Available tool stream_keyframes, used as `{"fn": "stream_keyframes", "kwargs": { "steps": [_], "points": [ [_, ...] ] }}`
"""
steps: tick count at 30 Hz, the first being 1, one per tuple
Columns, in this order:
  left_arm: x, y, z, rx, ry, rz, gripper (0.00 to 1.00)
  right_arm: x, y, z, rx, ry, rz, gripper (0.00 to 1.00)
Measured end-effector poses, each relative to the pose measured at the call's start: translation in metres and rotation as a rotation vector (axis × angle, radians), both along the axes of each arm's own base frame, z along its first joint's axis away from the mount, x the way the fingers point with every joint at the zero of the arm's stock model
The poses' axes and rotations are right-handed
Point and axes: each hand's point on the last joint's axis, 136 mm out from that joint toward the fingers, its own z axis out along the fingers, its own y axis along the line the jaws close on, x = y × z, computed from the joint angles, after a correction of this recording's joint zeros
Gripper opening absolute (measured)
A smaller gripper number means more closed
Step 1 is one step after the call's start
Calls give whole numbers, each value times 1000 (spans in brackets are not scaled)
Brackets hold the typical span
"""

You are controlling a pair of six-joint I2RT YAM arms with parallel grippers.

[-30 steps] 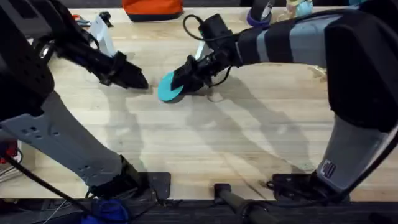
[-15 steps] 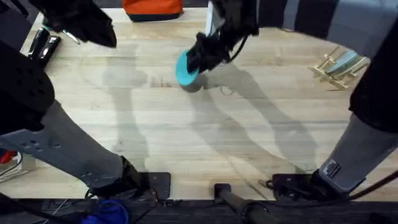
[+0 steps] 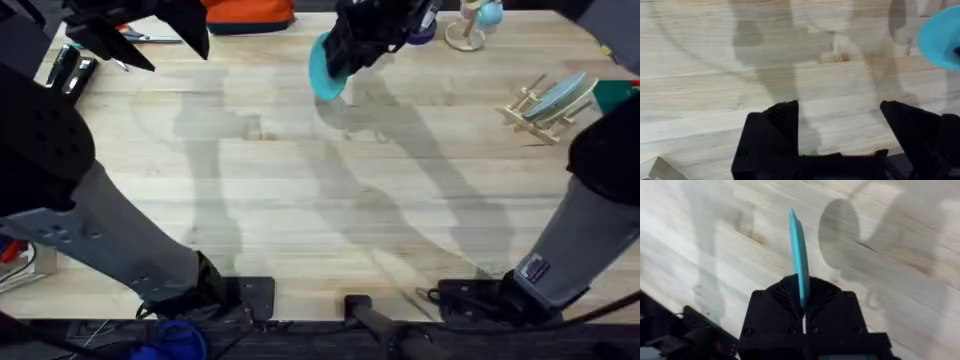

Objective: Pick up the plates from the table one by one and place each into a slot on the dish rack.

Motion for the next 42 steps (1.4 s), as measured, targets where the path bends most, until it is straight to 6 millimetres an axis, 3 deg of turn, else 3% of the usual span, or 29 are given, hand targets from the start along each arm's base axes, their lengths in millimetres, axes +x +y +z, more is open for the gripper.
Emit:
{"fn": "stream_keyframes", "kwargs": {
  "steps": [7, 19, 25, 30, 42],
  "points": [
    [-2, 8, -2, 45, 14, 7, 994, 3, -22, 27, -115, -65, -3, 34],
    [-3, 13, -3, 77, 28, 30, 993, 15, -77, 110, -326, -291, -130, 34],
    [-3, 13, -3, 77, 28, 31, 994, 1, -106, 145, -387, -359, -204, 34],
    [-3, 13, -3, 77, 28, 31, 993, -19, -132, 160, -410, -344, -259, 33],
    [-3, 14, -3, 77, 27, 31, 993, -36, -227, 202, -379, -375, -591, 33]
  ]
}}
